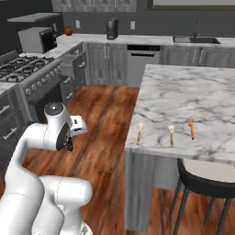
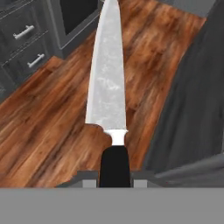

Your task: Pick up the metallic utensils from the counter and place them in the open drawer. Make sure not to pick up any wooden utensils.

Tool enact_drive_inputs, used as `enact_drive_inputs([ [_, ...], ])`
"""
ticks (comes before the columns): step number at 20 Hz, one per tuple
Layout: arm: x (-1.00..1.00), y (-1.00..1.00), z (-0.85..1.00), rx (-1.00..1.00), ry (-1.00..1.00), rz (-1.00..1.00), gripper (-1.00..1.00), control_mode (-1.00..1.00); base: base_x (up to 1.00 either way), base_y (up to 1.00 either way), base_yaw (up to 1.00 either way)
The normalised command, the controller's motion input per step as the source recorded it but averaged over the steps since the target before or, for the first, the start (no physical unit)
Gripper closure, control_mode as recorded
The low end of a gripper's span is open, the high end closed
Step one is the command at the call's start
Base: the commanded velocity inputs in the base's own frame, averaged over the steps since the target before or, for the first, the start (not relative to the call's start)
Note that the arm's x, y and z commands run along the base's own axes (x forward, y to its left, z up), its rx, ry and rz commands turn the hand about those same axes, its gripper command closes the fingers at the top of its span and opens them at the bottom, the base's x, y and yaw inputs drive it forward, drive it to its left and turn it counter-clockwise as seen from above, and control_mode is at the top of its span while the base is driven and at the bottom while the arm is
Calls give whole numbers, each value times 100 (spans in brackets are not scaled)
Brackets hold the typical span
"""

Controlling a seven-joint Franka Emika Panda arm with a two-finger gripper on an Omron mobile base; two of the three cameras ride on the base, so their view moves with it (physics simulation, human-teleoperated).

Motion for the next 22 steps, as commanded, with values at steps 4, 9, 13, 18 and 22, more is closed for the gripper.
enact_drive_inputs([
  [4,0,0,0,0,0,0,100,100,92,100,-25],
  [9,0,0,0,0,0,0,100,100,100,99,-40],
  [13,0,0,0,0,0,0,100,100,100,97,-36],
  [18,0,0,0,0,0,0,100,100,100,100,-16],
  [22,0,0,0,0,0,0,100,100,100,87,-6],
])
